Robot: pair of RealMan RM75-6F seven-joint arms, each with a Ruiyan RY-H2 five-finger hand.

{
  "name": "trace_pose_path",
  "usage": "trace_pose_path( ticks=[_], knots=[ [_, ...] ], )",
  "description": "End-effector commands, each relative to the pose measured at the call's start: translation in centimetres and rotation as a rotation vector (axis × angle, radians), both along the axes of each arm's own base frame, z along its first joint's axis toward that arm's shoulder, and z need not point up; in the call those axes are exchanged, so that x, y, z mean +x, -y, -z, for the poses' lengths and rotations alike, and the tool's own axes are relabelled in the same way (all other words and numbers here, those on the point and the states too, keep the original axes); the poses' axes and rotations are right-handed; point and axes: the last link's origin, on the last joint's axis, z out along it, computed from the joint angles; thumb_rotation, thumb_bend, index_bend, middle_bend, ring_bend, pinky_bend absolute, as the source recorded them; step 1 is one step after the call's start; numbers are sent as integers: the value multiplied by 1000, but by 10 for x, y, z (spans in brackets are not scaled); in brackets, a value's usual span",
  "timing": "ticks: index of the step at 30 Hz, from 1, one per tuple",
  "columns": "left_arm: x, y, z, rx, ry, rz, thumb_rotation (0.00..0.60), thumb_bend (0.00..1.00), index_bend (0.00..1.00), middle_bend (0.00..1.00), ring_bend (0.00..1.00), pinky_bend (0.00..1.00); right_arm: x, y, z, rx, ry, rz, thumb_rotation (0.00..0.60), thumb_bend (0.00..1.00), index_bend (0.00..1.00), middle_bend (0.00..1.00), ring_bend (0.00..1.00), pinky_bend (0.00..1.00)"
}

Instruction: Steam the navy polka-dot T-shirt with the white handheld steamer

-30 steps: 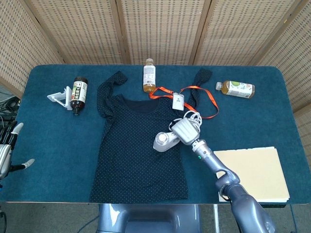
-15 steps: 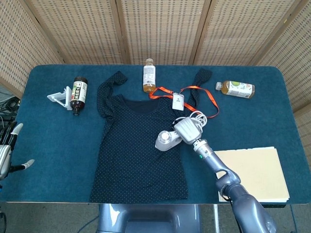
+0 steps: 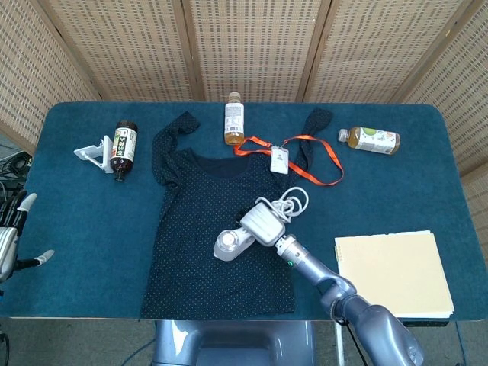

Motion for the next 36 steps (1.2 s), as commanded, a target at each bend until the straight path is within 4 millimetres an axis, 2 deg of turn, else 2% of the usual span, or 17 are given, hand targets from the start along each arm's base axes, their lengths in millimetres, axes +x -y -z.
trace_pose_path(
  ticks=[1,5,10,19,25,30,36],
  knots=[
    [0,0,0,0,0,-1,600,0,0,0,0,0,7,-10,5,20,-1,-41,600,1000,824,675,768,969],
    [-1,0,0,0,1,-1,600,0,0,0,0,0,8,-13,4,13,-17,-69,600,1000,824,675,768,969],
    [-1,1,-1,1,1,-2,600,0,0,0,0,0,0,-7,-3,-13,-29,-58,600,1000,824,675,768,969],
    [1,2,-2,10,-2,3,600,0,0,0,0,0,-43,12,-42,-85,-70,13,600,1000,824,675,768,969],
    [2,2,0,3,-3,5,600,0,0,0,0,0,-70,17,-63,-107,-74,73,600,1000,824,675,769,969],
    [3,2,0,4,-3,10,600,0,0,0,0,0,-78,17,-68,-110,-72,96,600,1000,824,675,768,969],
    [3,3,0,3,1,10,600,0,0,0,0,0,-72,11,-61,-87,-60,74,600,1000,824,675,768,969]
  ],
)
